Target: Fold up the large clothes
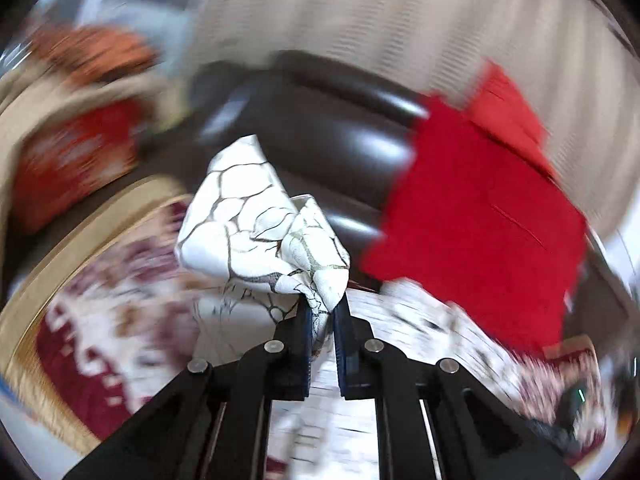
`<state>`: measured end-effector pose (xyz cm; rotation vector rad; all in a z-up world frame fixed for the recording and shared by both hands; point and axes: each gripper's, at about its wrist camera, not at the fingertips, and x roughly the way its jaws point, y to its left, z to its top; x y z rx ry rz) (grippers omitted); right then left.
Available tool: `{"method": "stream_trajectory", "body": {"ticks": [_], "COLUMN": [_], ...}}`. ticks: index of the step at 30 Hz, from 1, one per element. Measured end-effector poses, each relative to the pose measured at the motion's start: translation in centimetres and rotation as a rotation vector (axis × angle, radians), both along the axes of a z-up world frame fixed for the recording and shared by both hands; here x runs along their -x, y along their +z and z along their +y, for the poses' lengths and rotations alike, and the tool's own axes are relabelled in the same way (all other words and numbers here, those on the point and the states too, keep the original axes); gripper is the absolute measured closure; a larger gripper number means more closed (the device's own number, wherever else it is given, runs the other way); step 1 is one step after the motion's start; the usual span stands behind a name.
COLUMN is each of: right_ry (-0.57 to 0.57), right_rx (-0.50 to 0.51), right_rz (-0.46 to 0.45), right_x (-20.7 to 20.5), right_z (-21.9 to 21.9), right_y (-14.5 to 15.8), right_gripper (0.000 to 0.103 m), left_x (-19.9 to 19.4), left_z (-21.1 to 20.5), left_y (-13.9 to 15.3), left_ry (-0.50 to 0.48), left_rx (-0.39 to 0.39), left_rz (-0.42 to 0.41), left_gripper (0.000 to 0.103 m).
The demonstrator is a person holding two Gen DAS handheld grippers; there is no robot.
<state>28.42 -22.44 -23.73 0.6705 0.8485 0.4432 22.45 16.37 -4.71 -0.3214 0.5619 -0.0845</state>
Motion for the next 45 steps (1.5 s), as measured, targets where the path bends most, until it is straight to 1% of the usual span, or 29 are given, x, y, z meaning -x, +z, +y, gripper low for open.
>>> {"method": "stream_trajectory", "body": {"ticks": [2,3,6,7,8,9,10,11,12,13,14,15,16,17,19,21,22,24,28,31,33,35,37,39,41,42,43,44,45], "right_ry": [-0.020,-0.028,-0.057,-0.070,-0.079,-0.091,-0.102,-0.109,-0.111,-0.106,-0.104,-0.101,-0.097,-0.092,-0.081,-0.072,-0.067,-0.052,-0.003,0.019,0.034,0.048,0.075,0.122,0.143,0.133,0.120,0.100,0.086], "right_rx": [-0.020,-0.027,-0.055,-0.068,-0.080,-0.102,-0.122,-0.143,-0.165,-0.194,-0.215,-0.239,-0.265,-0.295,-0.372,-0.421,-0.427,-0.419,-0.403,-0.378,-0.366,-0.345,-0.299,-0.244,-0.180,-0.140,-0.123,-0.112,-0.126], "right_rz": [-0.006,-0.008,-0.013,-0.012,-0.011,-0.010,-0.009,-0.008,-0.006,-0.001,0.002,0.006,0.012,0.022,0.036,0.046,0.052,0.077,0.136,0.146,0.156,0.161,0.138,0.111,0.104,0.105,0.111,0.125,0.142], "right_x": [0.1,0.1,0.2,0.2,0.3,0.3,0.3,0.3,0.3,0.2,0.2,0.1,0.0,-0.2,-0.4,-0.6,-0.7,-1.0,-1.4,-1.4,-1.4,-1.4,-1.2,-1.0,-0.6,-0.4,-0.3,-0.3,-0.3], "right_z": [-0.8,-1.2,-2.5,-3.1,-3.5,-4.1,-4.6,-5.0,-5.4,-5.8,-6.1,-6.3,-6.5,-6.6,-6.7,-6.6,-6.5,-5.9,-4.6,-4.6,-4.4,-4.1,-3.5,-2.5,-1.9,-1.6,-1.5,-1.6,-1.9], "right_y": [0.2,0.3,0.5,0.6,0.6,0.6,0.7,0.7,0.6,0.5,0.4,0.3,0.2,-0.1,-0.6,-1.0,-1.1,-1.4,-2.2,-2.4,-2.5,-2.6,-2.0,-1.3,-1.0,-1.0,-1.2,-1.6,-2.0], "right_gripper": [0.055,0.055,0.052,0.050,0.048,0.046,0.043,0.040,0.039,0.038,0.035,0.033,0.031,0.031,0.031,0.028,0.028,0.028,0.028,0.028,0.028,0.028,0.028,0.028,0.028,0.028,0.028,0.028,0.028], "left_x": [-0.1,-0.1,-0.2,-0.2,0.0,-0.1,0.0,0.0,-0.3,-0.7,-0.8,-1.0,-1.1,-1.0,-1.0,-0.8,-0.8,-0.1,1.0,2.0,2.8,3.7,4.3,4.0,3.8,3.7,3.7,3.6,3.4], "left_z": [-4.6,-7.9,-15.0,-17.4,-19.2,-20.8,-21.6,-21.7,-21.5,-20.7,-20.0,-19.3,-18.7,-18.0,-17.0,-17.4,-17.8,-18.5,-17.8,-16.4,-15.4,-14.7,-13.4,-11.5,-9.6,-8.9,-8.3,-7.9,-7.6], "left_y": [1.0,1.3,1.1,0.9,0.6,0.2,0.0,-0.3,-0.7,-1.1,-1.5,-2.0,-2.4,-2.9,-4.0,-6.0,-6.7,-8.3,-10.9,-12.5,-13.0,-13.1,-12.5,-12.2,-11.9,-11.8,-11.9,-12.0,-12.4], "left_ry": [-0.106,-0.180,-0.353,-0.406,-0.441,-0.483,-0.501,-0.506,-0.519,-0.526,-0.519,-0.497,-0.472,-0.454,-0.434,-0.463,-0.482,-0.506,-0.520,-0.533,-0.540,-0.538,-0.518,-0.433,-0.315,-0.241,-0.167,-0.104,-0.059], "left_rx": [-0.028,-0.048,-0.093,-0.118,-0.145,-0.173,-0.190,-0.196,-0.185,-0.163,-0.142,-0.118,-0.092,-0.061,-0.005,0.033,0.033,0.018,0.019,0.070,0.092,0.076,0.074,0.097,0.102,0.069,0.020,-0.015,-0.038], "left_rz": [-0.009,-0.003,0.032,0.047,0.054,0.058,0.055,0.052,0.057,0.067,0.074,0.084,0.093,0.099,0.122,0.179,0.206,0.243,0.268,0.289,0.292,0.275,0.240,0.196,0.153,0.126,0.103,0.091,0.090], "left_gripper": [0.093,0.093,0.093,0.091,0.083,0.078,0.078,0.075,0.069,0.067,0.061,0.052,0.048,0.046,0.045,0.044,0.044,0.044,0.042,0.040,0.033,0.033,0.032,0.027,0.026,0.026,0.026,0.025,0.025]}}
